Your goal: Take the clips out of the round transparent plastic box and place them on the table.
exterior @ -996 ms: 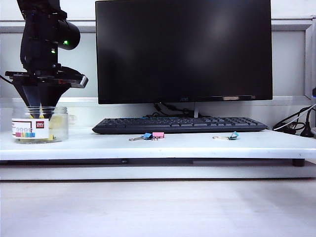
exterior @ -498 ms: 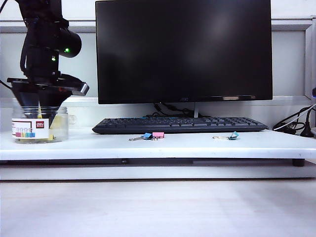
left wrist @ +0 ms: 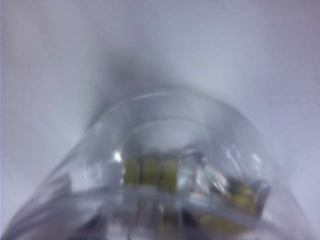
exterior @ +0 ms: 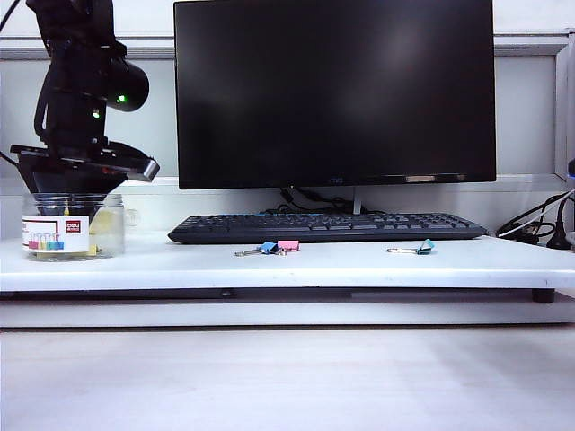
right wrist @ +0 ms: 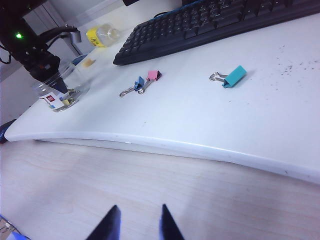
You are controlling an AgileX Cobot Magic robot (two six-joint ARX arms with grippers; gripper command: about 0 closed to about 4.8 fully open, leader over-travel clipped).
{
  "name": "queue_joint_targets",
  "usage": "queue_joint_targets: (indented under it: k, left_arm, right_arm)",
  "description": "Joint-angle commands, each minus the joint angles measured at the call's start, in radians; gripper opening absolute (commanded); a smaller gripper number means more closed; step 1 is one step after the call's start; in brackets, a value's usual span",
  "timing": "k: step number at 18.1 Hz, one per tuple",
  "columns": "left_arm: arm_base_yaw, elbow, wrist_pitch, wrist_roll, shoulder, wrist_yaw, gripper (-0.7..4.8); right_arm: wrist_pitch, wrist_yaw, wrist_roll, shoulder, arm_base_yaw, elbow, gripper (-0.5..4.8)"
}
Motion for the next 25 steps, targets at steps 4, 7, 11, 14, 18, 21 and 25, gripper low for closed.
queue_joint_targets:
  k: [4, 7, 11, 14, 18, 21, 25]
  left_arm:
    - [-0.001, 0.001, 0.000, -0.002, 0.025, 0.012, 1.98]
    - [-0.001, 0.001, 0.006, -0.016, 0.027, 0.013, 1.87]
    - [-0.001, 0.001, 0.005, -0.040, 0.037, 0.031, 1.81]
    - [-0.001, 0.000, 0.009, -0.053, 0.040, 0.031, 1.78]
    - [-0.001, 0.000, 0.012, -0.058, 0.039, 0.031, 0.89]
    - [-0.001, 0.000, 0.010, -0.058, 0.039, 0.031, 0.93]
    - [-0.001, 0.001, 0.014, -0.072, 0.035, 0.028, 0.93]
  right_arm:
    - [-0.011, -0.011, -0.002, -0.002, 0.000, 0.002, 1.07]
    - [-0.011, -0.007, -0.002, -0.002, 0.000, 0.002, 1.07]
    - [-0.011, -0.007, -0.002, -0.002, 0.000, 0.002, 1.08]
    - [-0.011, -0.007, -0.002, -0.002, 0.000, 0.002, 1.08]
    - [-0.011, -0.008, -0.002, -0.002, 0.000, 0.002, 1.07]
    - [-0.011, -0.010, -0.002, -0.002, 0.000, 0.002, 1.07]
    - [-0.011, -0.010, -0.002, -0.002, 0.000, 0.002, 1.07]
